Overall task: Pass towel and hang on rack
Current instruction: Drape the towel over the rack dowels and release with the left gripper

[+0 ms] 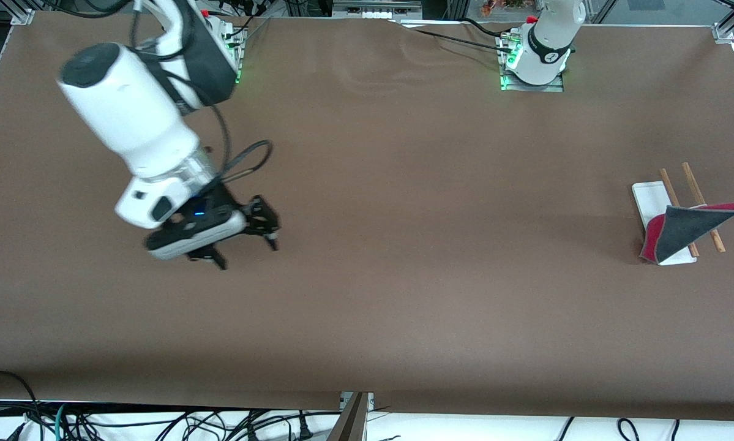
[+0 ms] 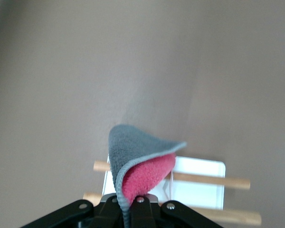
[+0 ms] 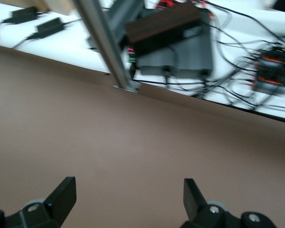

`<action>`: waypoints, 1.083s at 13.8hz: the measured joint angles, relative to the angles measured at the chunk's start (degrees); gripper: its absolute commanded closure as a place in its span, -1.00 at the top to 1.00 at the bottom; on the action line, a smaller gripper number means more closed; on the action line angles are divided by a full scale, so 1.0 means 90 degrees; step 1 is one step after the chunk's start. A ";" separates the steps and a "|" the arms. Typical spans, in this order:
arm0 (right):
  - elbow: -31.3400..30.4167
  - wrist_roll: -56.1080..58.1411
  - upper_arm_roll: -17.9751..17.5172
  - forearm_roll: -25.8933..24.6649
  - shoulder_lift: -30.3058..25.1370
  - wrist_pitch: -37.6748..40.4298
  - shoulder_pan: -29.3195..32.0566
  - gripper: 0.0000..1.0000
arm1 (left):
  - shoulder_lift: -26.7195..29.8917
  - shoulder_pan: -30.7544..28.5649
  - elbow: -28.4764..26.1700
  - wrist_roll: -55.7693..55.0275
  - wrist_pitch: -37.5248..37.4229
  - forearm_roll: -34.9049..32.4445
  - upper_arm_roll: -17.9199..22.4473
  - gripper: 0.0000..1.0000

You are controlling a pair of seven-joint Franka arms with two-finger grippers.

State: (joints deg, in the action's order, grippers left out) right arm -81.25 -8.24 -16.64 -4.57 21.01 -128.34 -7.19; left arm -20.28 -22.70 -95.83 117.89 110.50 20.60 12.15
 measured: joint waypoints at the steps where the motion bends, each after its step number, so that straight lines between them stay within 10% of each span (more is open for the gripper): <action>1: -0.0176 0.0000 0.0108 0.0000 -0.0233 0.0197 0.0196 1.00 | -0.0017 -0.0113 0.0042 0.0145 -0.0030 0.0020 -0.0001 -1.00; 13: -0.0659 0.0233 0.1811 0.0010 -0.1983 0.4900 0.0987 1.00 | -0.0132 -0.1148 0.0156 0.1699 -0.0169 0.0131 -0.0012 -1.00; 14: -0.0677 0.0270 0.1821 0.0010 -0.2000 0.5029 0.0990 1.00 | -0.0191 -0.1215 0.0216 0.1766 -0.0169 0.0135 -0.0016 -0.58; 15: -0.0700 0.0274 0.1812 0.0010 -0.2000 0.5106 0.0987 1.00 | -0.0266 -0.1279 0.0262 0.1818 -0.0169 0.0138 -0.0025 0.92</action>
State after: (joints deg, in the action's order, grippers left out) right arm -87.56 -5.77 -0.34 -4.47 3.01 -82.38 1.69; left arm -22.67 -34.21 -93.47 134.25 108.97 21.84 11.93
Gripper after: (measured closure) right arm 0.000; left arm 0.982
